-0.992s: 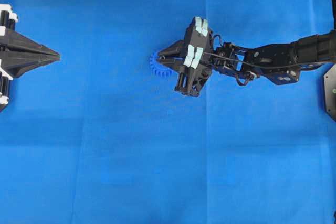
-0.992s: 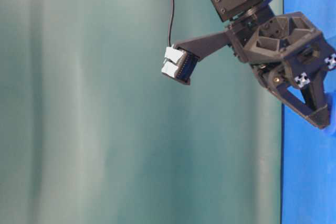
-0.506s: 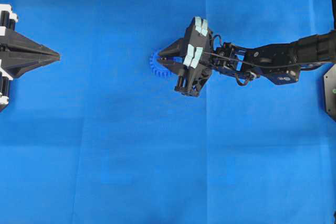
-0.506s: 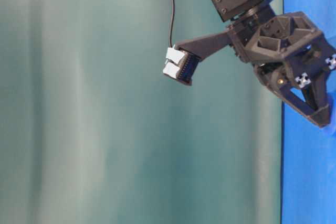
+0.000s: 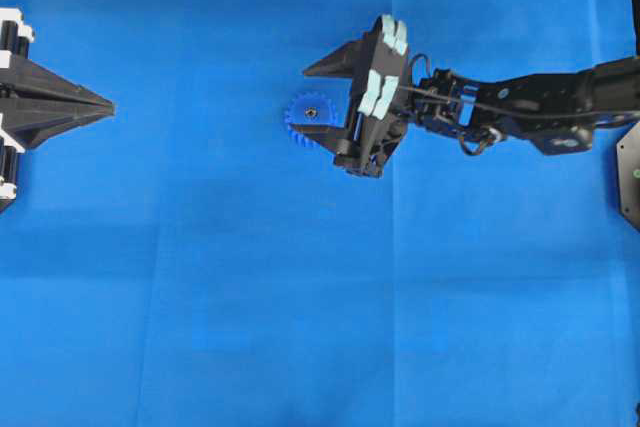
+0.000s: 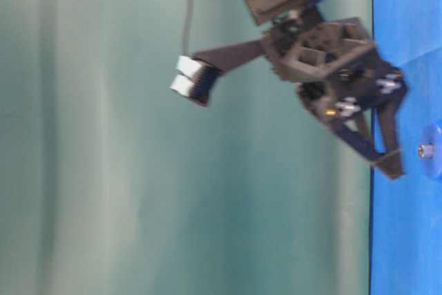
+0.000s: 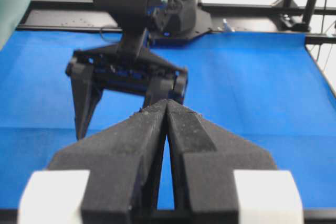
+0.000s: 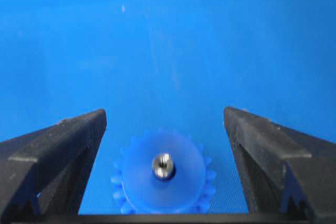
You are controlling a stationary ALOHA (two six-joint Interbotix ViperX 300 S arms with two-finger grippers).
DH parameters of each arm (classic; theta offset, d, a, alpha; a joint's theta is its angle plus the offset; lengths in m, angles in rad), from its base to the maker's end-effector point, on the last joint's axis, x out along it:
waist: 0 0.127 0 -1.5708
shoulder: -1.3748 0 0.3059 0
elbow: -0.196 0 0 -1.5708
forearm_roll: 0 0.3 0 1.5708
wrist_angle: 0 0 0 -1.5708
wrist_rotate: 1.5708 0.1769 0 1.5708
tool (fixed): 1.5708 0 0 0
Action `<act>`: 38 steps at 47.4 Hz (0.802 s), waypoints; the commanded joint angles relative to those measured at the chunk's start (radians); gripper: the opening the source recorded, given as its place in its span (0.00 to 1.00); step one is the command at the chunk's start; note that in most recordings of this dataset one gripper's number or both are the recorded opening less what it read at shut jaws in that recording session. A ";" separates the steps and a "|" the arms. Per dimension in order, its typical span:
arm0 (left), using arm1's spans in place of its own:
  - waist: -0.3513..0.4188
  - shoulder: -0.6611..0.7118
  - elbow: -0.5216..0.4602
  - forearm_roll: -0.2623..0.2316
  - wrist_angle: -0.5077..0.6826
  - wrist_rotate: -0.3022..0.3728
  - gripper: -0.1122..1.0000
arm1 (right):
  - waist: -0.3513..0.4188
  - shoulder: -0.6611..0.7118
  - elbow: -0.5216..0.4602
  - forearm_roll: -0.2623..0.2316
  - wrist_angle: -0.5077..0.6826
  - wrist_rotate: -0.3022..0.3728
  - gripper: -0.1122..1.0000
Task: Insert the shaft placed at a random location into the center hole of the small gear at another random location.
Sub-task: 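Lower the shaft into the gear's center hole with the right gripper, then open the right gripper and withdraw it rightward from the gear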
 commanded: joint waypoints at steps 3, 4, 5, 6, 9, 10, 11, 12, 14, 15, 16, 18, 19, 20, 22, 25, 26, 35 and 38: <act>0.000 0.005 -0.011 0.003 -0.005 -0.002 0.10 | 0.000 -0.100 -0.012 -0.002 0.034 -0.017 0.83; 0.000 0.005 -0.011 0.002 -0.005 -0.002 0.10 | 0.000 -0.109 -0.012 -0.002 0.040 -0.020 0.82; 0.000 0.005 -0.011 0.002 -0.005 -0.002 0.10 | 0.000 -0.117 -0.012 -0.002 0.044 -0.021 0.82; 0.000 0.005 -0.011 0.002 -0.005 -0.002 0.10 | 0.000 -0.124 -0.012 -0.002 0.051 -0.021 0.82; 0.000 0.005 -0.011 0.002 -0.005 -0.002 0.10 | 0.000 -0.143 -0.012 -0.003 0.064 -0.023 0.82; 0.000 0.005 -0.011 0.003 -0.005 -0.002 0.10 | 0.000 -0.144 -0.011 -0.002 0.067 -0.023 0.82; 0.000 0.005 -0.011 0.003 -0.005 -0.002 0.10 | 0.000 -0.146 -0.012 -0.002 0.069 -0.023 0.82; 0.000 0.003 -0.011 0.003 -0.005 -0.002 0.10 | 0.000 -0.146 -0.011 -0.002 0.071 -0.023 0.82; 0.000 0.005 -0.011 0.003 -0.005 -0.002 0.10 | 0.000 -0.146 -0.011 -0.002 0.072 -0.023 0.82; 0.000 0.005 -0.011 0.003 -0.005 -0.002 0.10 | 0.000 -0.146 -0.011 -0.002 0.072 -0.023 0.82; 0.000 0.005 -0.009 0.003 -0.005 -0.002 0.10 | 0.000 -0.146 -0.011 -0.002 0.072 -0.023 0.82; 0.000 0.005 -0.011 0.002 -0.005 -0.002 0.10 | 0.002 -0.147 -0.009 -0.003 0.072 -0.023 0.82; 0.000 0.005 -0.011 0.002 -0.005 -0.002 0.10 | 0.002 -0.147 -0.008 -0.002 0.072 -0.023 0.82; 0.000 0.003 -0.009 0.002 -0.005 -0.002 0.10 | 0.002 -0.149 -0.006 -0.002 0.072 -0.023 0.82; 0.000 0.005 -0.011 0.003 -0.005 -0.002 0.10 | 0.003 -0.152 0.000 -0.002 0.072 -0.023 0.82; 0.000 0.005 -0.009 0.003 -0.005 -0.002 0.10 | 0.003 -0.161 0.014 -0.002 0.072 -0.023 0.82; 0.000 0.005 -0.009 0.002 -0.005 -0.002 0.10 | 0.003 -0.167 0.020 -0.002 0.072 -0.023 0.82; 0.000 0.003 -0.011 0.002 0.003 -0.002 0.10 | 0.003 -0.245 0.110 -0.002 0.072 -0.023 0.82; 0.000 0.002 -0.009 0.002 0.006 -0.002 0.10 | 0.003 -0.279 0.147 -0.002 0.072 -0.021 0.82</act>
